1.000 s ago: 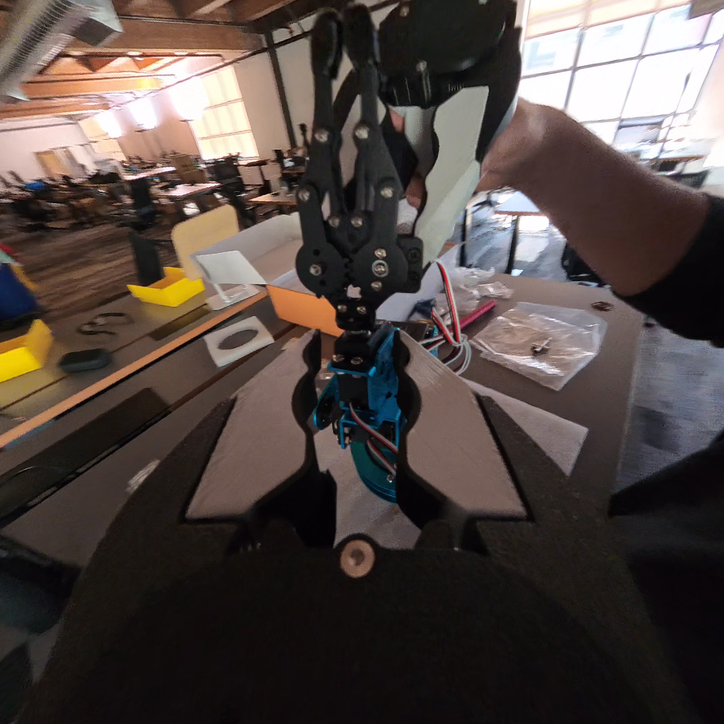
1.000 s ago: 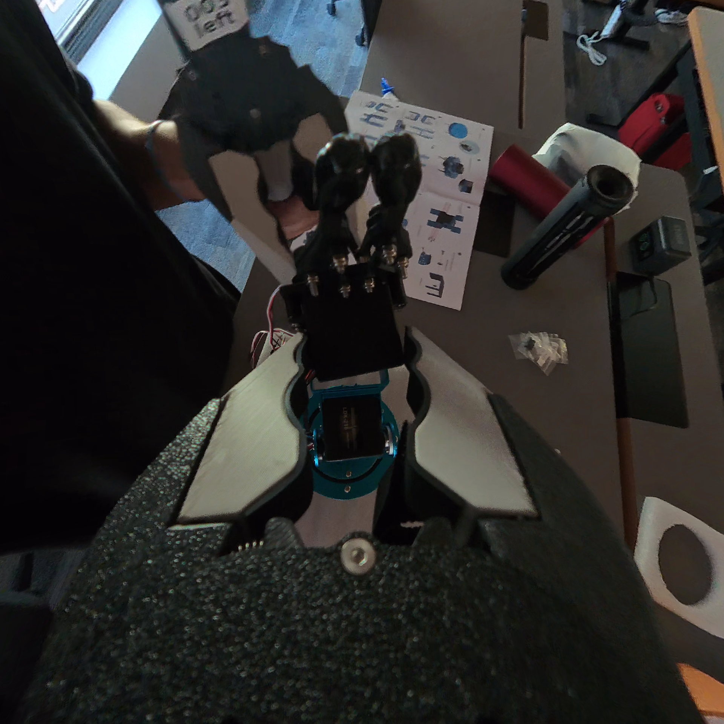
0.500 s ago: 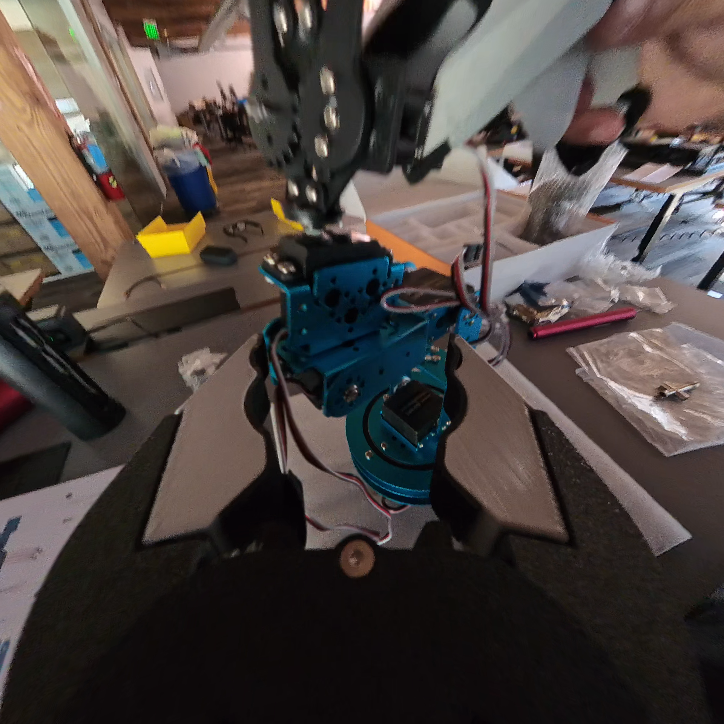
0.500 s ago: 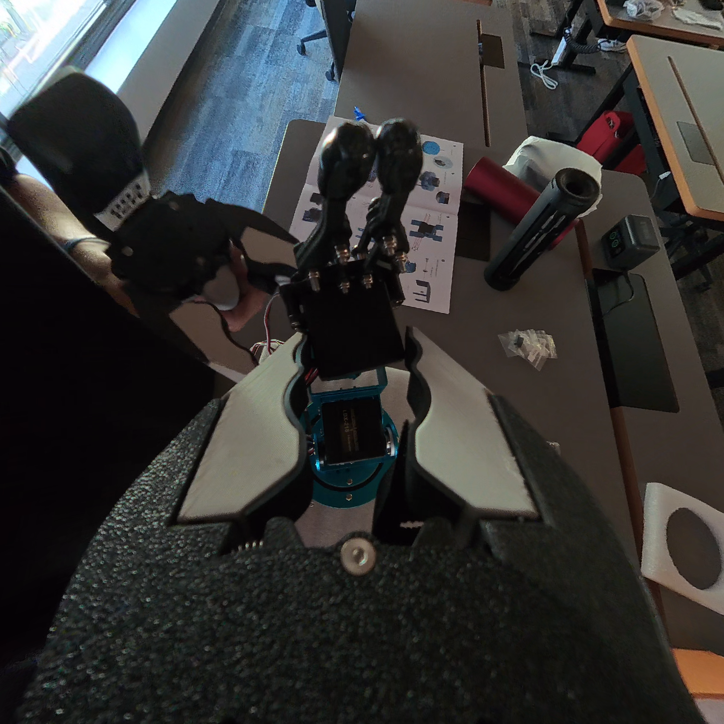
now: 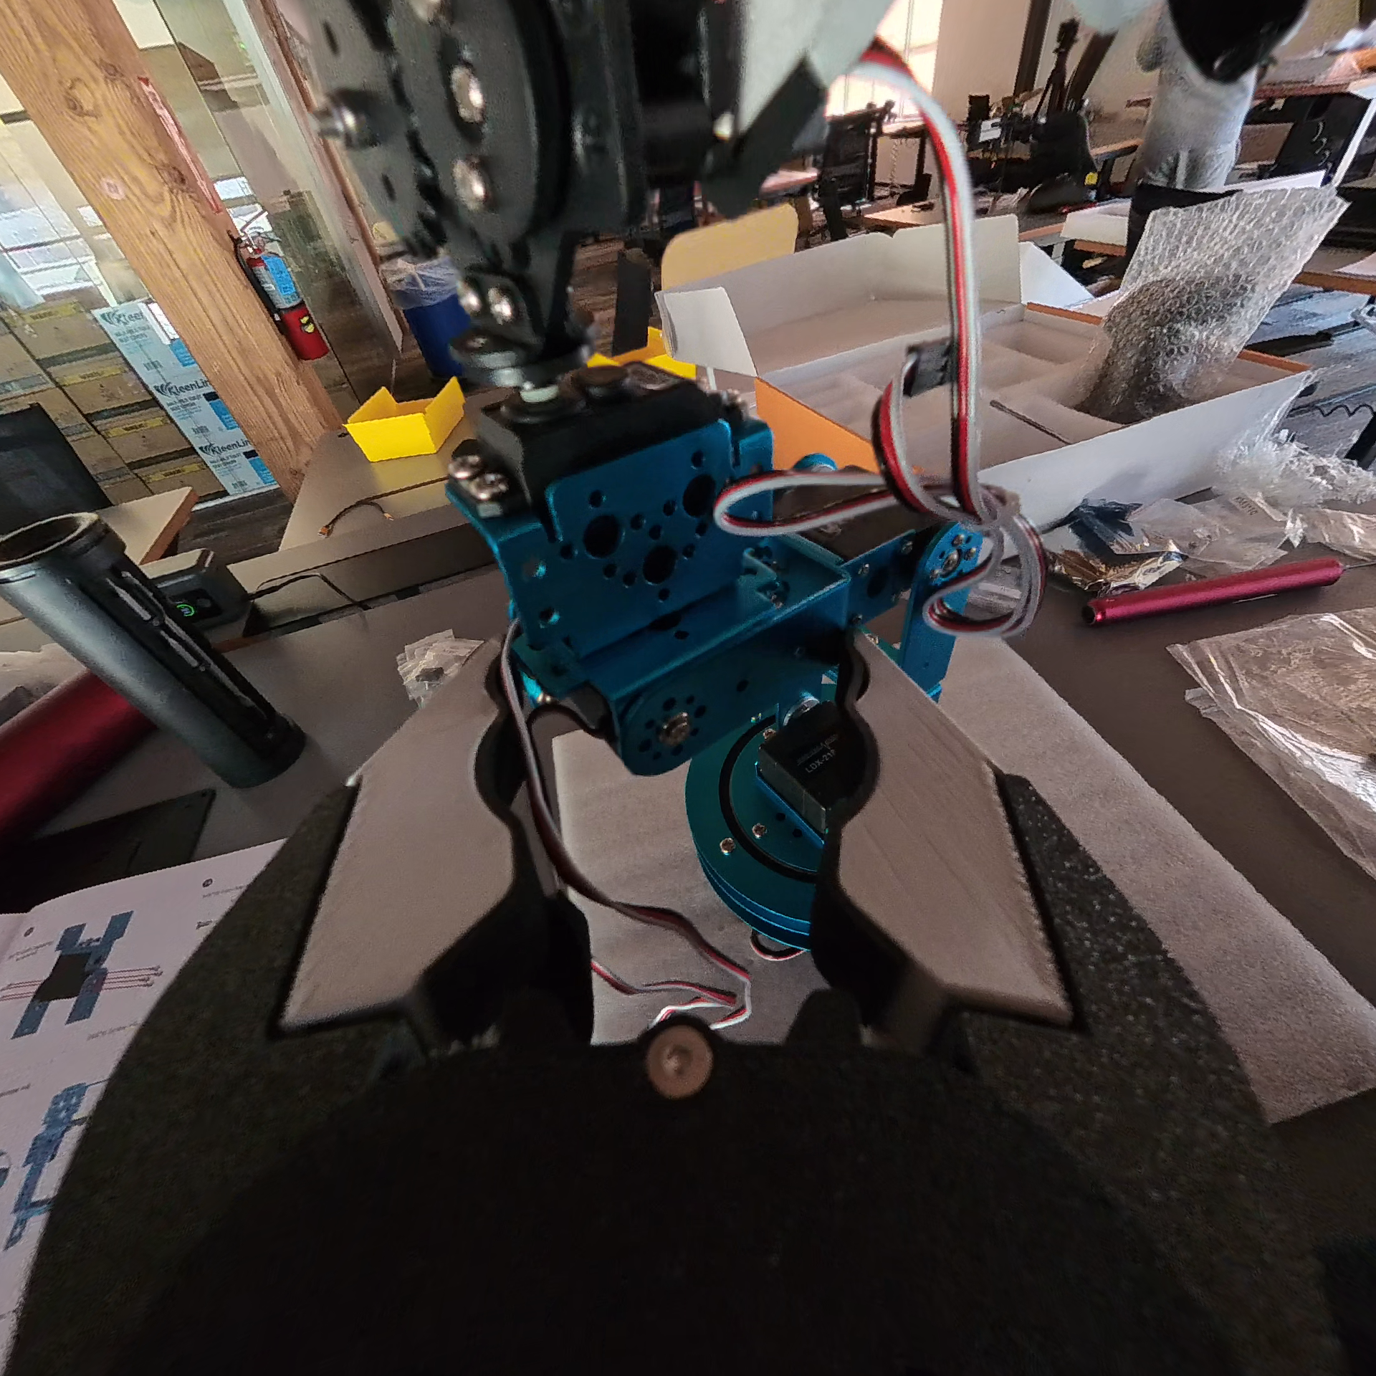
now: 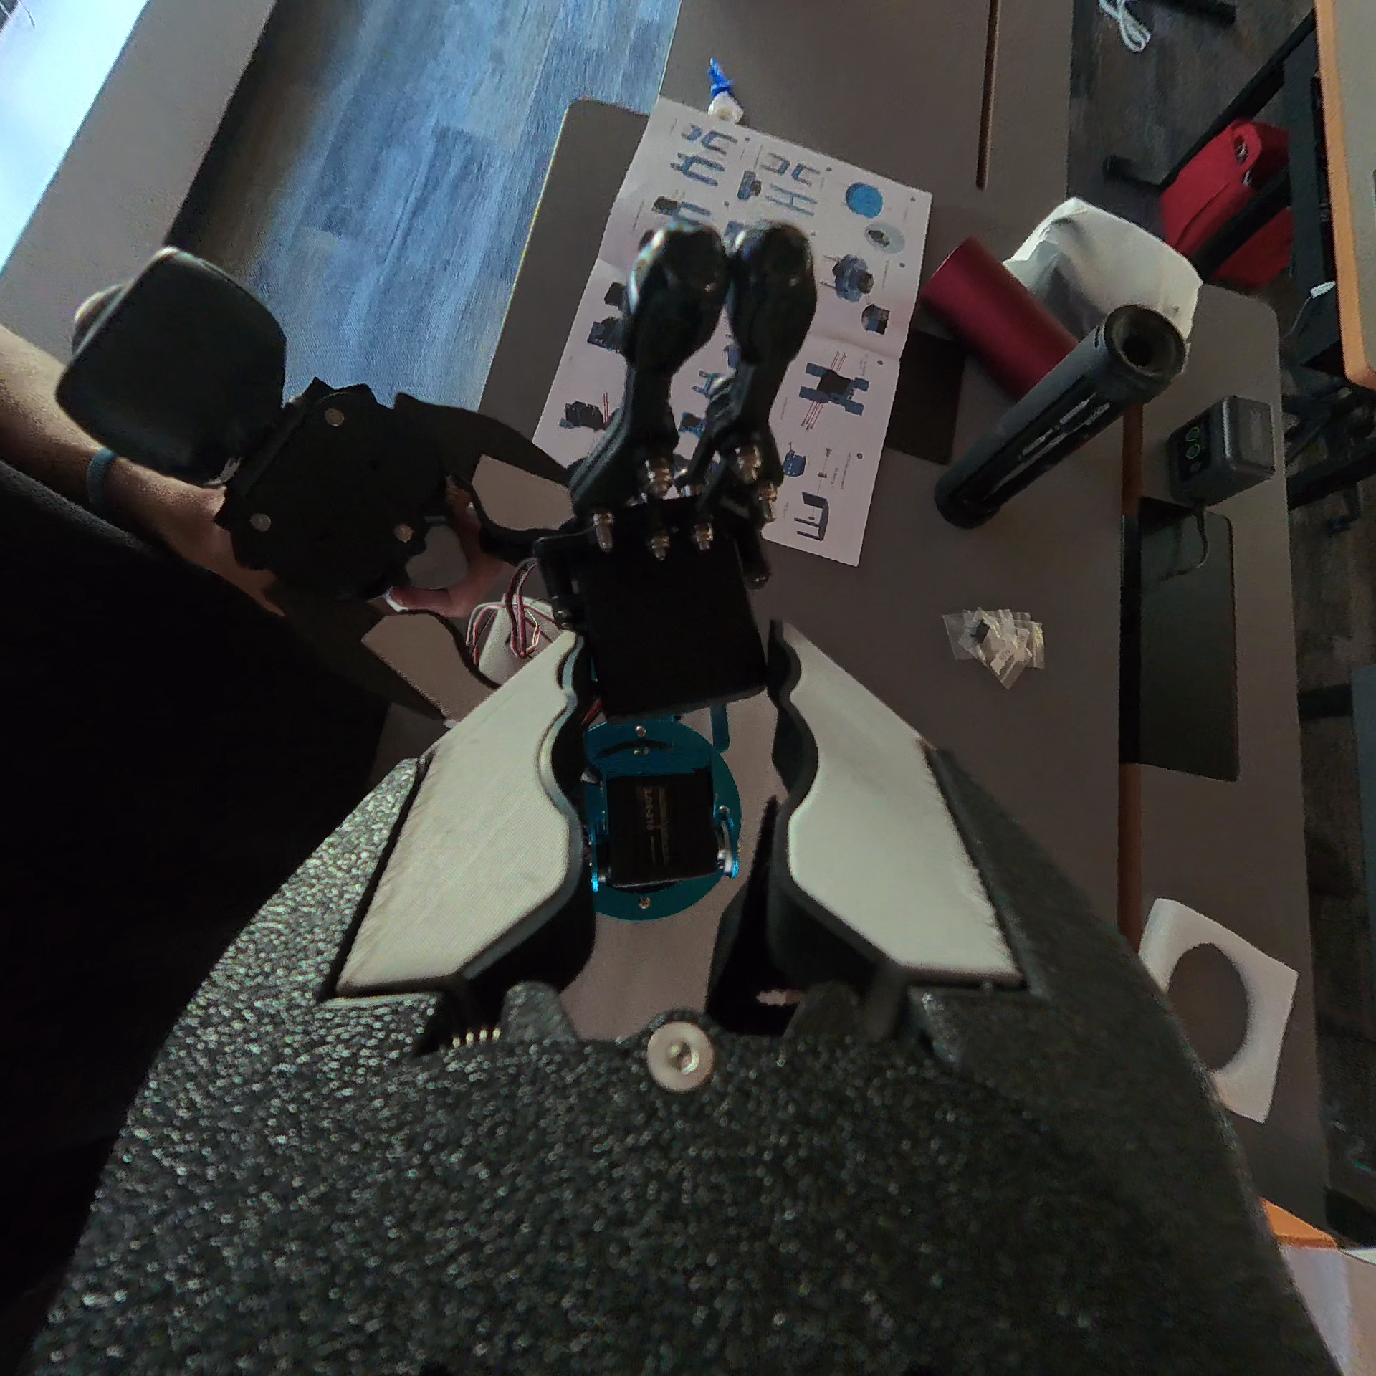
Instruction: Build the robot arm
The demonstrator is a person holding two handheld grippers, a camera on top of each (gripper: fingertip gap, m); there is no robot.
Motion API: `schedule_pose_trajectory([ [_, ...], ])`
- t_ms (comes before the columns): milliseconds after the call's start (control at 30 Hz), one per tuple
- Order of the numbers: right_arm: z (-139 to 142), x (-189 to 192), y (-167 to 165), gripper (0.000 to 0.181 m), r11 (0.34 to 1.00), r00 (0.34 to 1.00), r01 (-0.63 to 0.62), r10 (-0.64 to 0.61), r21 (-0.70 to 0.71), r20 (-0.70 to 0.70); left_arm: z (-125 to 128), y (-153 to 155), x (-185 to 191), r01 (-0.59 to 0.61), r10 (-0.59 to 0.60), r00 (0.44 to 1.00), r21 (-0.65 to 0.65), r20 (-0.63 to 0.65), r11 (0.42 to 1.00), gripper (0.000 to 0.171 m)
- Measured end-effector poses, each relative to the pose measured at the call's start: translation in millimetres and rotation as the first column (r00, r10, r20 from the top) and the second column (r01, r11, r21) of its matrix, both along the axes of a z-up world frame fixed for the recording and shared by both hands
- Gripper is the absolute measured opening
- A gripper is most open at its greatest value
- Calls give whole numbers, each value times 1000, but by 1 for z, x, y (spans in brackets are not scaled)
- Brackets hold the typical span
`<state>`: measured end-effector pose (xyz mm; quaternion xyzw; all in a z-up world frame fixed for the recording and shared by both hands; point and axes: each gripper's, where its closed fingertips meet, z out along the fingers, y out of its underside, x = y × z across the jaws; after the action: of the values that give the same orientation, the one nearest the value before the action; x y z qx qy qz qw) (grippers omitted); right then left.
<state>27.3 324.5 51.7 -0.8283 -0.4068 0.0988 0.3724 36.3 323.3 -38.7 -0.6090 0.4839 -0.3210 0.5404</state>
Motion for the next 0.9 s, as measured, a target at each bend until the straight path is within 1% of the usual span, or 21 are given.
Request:
schedule_pose_trajectory([
  [300, 3, -11, 10, 47, 998, 985, -30, 40, -61, 170, -2, 1, 1, 11, -11, 1000, -23, 20, 1000, 85],
  [400, 3, -10, 11, 47, 997, 984, -39, 50, -69, 172, -3, 1, -1, 39, -39, 999, -23, -2, 999, 84],
  [467, 1, -11, 10, 47, 996, 987, -55, 66, -77, 143, 0, -2, -7, 89, -89, 996, -27, 2, 996, 83],
  [567, 1, -12, 12, 47, 996, 991, -61, 69, -72, 111, 17, -3, -24, 139, -133, 987, -78, 86, 987, 83],
  [600, 1, -11, 12, 47, 995, 992, -58, 66, -75, 107, 25, -3, -29, 143, -135, 985, -71, 108, 987, 83],
  [667, 1, -11, 14, 47, 996, 992, -48, 57, -79, 110, 40, -1, -32, 119, -119, 984, 5, 132, 993, 83],
  [767, 0, -13, 15, 47, 996, 992, -37, 47, -86, 114, 65, -4, -32, 42, -71, 973, 135, 219, 990, 65],
  [800, 0, -14, 16, 47, 995, 993, -34, 44, -89, 113, 69, -7, -31, 29, -64, 970, 148, 236, 989, 64],
  [900, 0, -12, 16, 47, 995, 992, -19, 31, -103, 121, 70, -9, -27, 9, -42, 966, 131, 255, 991, 69],
])
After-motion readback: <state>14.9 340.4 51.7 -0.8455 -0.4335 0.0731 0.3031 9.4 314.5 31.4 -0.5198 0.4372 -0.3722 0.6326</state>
